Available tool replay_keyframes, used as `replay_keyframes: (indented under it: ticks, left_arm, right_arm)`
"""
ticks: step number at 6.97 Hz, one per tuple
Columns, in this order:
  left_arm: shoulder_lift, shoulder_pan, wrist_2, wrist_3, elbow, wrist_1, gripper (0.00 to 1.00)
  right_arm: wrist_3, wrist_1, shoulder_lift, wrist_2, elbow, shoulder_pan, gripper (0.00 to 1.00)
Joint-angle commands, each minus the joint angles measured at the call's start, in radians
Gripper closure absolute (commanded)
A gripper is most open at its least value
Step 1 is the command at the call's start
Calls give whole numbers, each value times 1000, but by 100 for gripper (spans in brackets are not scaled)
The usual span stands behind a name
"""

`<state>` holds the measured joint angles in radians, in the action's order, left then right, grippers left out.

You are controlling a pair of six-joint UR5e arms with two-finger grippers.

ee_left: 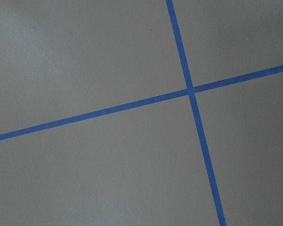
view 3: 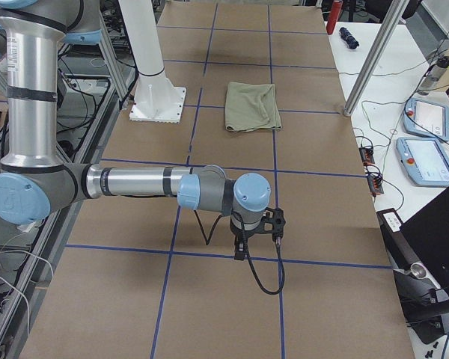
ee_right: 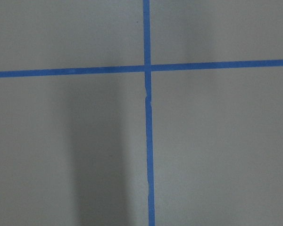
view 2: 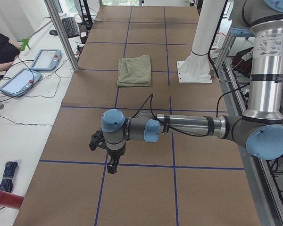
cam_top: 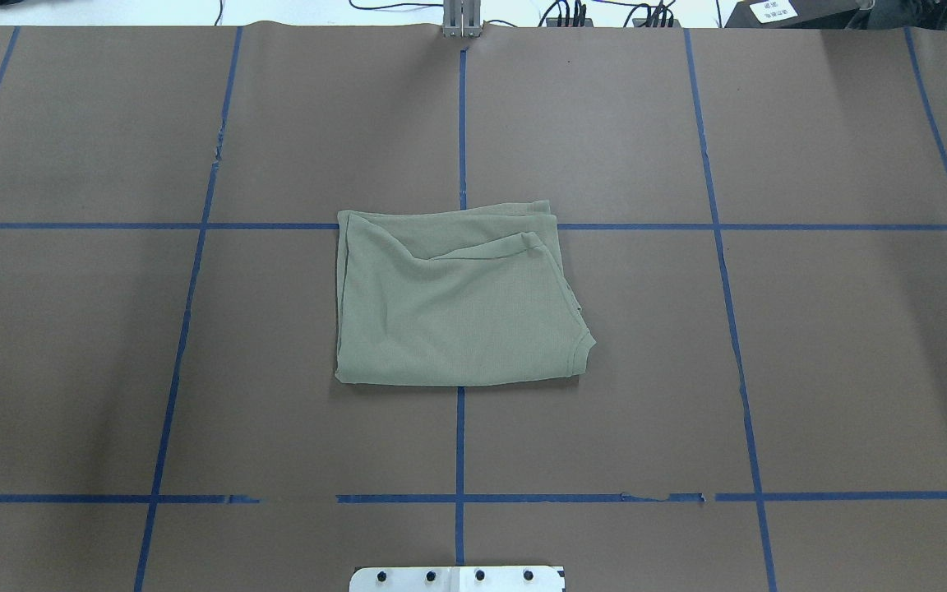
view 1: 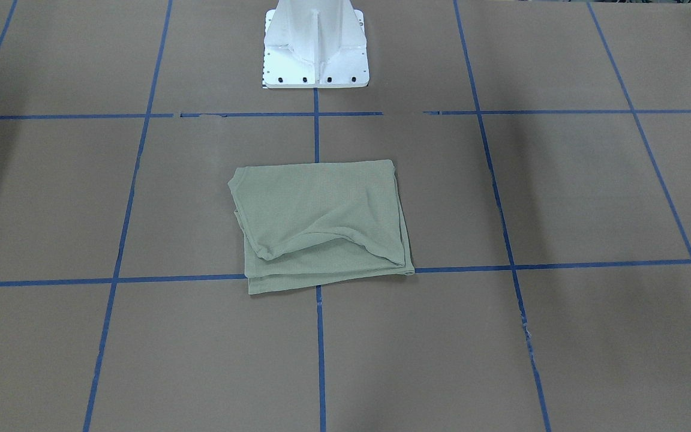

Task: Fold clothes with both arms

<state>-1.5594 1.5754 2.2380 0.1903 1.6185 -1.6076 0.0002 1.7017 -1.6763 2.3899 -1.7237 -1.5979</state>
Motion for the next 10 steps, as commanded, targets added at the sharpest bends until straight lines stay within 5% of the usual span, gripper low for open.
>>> replay_keyframes:
  ticks: [1, 4, 10]
  left_arm:
    - [-2, 0, 0, 0, 0, 0, 0]
    - [-2, 0, 72, -162, 1, -8, 0]
    - [-2, 0, 69, -160, 1, -11, 0]
  right_arm:
    - [8, -1, -13, 0, -8, -1, 0]
    - [9, -1, -10, 0, -10, -2, 0]
    - [8, -1, -6, 0, -14, -2, 0]
